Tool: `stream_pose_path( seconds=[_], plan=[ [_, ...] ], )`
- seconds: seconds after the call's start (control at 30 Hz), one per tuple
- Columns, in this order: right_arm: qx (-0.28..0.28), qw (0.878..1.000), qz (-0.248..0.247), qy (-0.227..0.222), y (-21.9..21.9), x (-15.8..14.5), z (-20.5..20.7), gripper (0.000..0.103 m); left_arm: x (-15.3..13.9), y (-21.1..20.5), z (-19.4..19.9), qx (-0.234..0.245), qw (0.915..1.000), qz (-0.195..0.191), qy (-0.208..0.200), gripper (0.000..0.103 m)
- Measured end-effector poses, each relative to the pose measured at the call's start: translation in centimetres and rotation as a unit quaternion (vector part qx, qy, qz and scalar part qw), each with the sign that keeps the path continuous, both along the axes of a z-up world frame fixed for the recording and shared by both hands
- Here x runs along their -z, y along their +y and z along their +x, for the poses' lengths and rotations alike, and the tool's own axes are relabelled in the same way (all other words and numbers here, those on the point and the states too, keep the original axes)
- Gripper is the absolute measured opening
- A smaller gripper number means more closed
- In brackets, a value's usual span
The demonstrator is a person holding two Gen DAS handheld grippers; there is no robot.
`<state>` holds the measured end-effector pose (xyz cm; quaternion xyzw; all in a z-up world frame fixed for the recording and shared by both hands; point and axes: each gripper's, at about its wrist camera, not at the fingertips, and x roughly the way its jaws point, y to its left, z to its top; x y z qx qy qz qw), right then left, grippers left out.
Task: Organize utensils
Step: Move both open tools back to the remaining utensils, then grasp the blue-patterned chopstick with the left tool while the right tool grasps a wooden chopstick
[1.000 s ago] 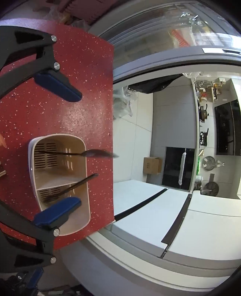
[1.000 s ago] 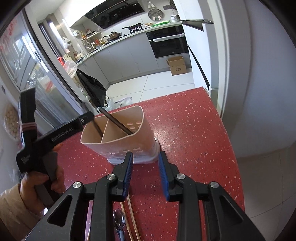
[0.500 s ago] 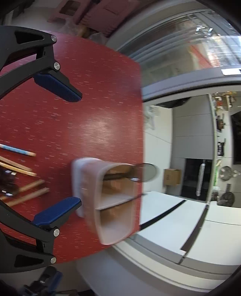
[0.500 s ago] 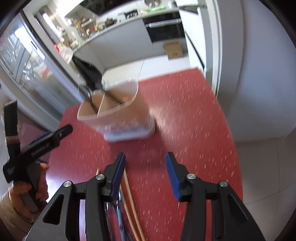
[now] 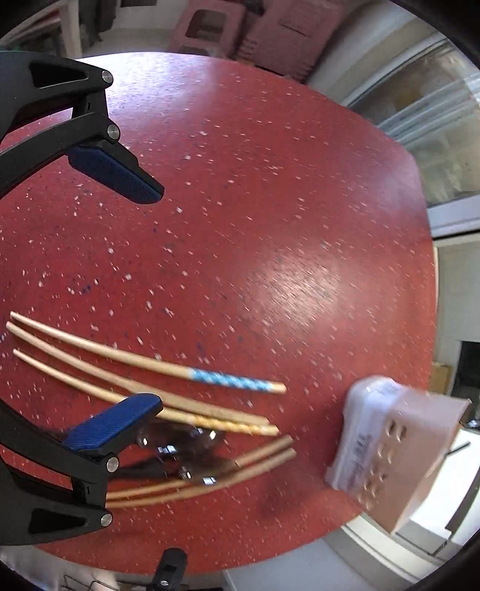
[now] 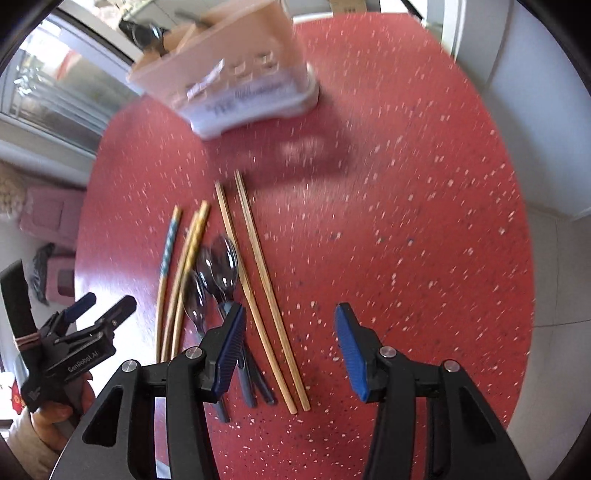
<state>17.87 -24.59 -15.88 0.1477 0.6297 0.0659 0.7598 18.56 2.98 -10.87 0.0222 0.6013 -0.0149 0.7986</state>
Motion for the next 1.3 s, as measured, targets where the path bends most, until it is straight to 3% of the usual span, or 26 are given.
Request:
stream_pose_path(
  seconds=[0.8,1.1,1.23,1.3],
  plan=[
    [-0.062,0.993,-0.090,0.038,5.3,4.3,3.7,0.054,6.5,0.5,3.2,0.016,0.9996,0.010,0.022,0.103],
    [-0.091,0.988,-0.116,0.050,7.6,4.0,7.3,0.048,7.3,-1.7,5.3,0.064,0.9967,0.021,0.045,0.103],
    [-0.124,0.979,-0.150,0.067,9.4,4.2,8.6,0.048,7.3,-2.8,6.7,0.088,0.9942,0.015,0.060,0.103],
    [-0.137,0.975,-0.161,0.071,10.4,4.2,9.0,0.042,7.4,-3.5,7.4,0.094,0.9930,0.010,0.070,0.103]
  ],
)
